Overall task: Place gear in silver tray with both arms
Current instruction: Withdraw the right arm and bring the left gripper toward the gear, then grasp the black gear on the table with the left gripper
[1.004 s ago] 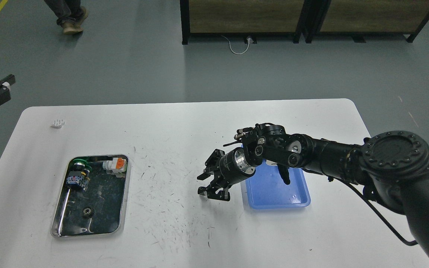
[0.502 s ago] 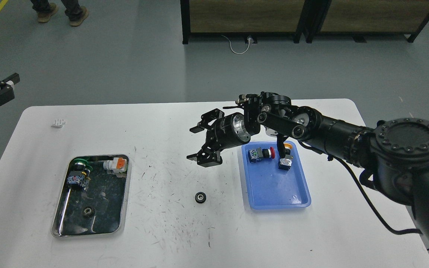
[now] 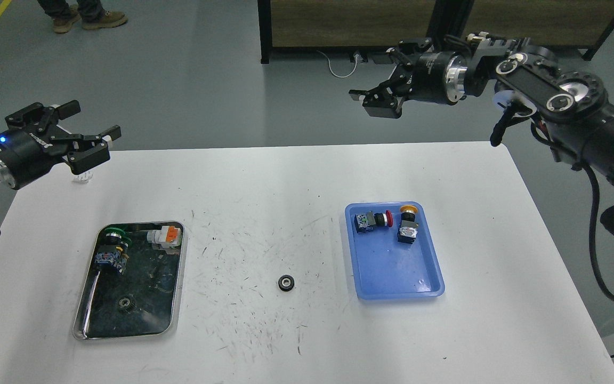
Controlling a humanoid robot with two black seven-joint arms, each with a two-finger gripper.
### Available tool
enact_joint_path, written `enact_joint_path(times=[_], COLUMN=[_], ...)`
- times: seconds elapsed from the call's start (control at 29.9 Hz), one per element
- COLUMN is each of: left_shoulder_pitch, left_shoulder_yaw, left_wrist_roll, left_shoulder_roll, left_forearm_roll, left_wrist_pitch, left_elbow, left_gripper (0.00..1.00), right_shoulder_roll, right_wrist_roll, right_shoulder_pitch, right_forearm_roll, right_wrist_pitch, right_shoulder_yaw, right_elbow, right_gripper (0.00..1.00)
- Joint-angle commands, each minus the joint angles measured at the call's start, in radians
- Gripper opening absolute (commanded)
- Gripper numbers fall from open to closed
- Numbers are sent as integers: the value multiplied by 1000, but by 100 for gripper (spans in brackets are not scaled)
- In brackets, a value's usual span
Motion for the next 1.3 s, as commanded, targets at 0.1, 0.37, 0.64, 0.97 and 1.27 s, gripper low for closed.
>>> enact_joint_path(times=[0.1,0.37,0.64,0.97,1.27], left_shoulder_pitch=[9,44,136,207,273], left_shoulder_yaw=[17,41,71,115,141], left_wrist_roll=[3,-3,-20,-21,-18], left_shoulder_roll=[-142,-294,-387,-470,-551], left_forearm_roll=[85,183,322,362,361], left_wrist_pitch=[17,60,114,245,299], left_elbow=[-42,-43,-56,-59,23], left_gripper=[97,98,98,98,98], right_shoulder_roll=[-90,-135,-139,-132,-132], right_wrist_roll=[-5,-9,-9,-9,-9], right_shoulder_pitch=[31,31,29,20,19], right_forearm_roll=[21,21,21,21,21], right_wrist_pitch=[0,-2,-4,-22,-24], right_shoulder_yaw=[43,47,46,46,44], right_elbow=[-24,-28,-32,-41,-41], right_gripper=[91,91,92,92,92])
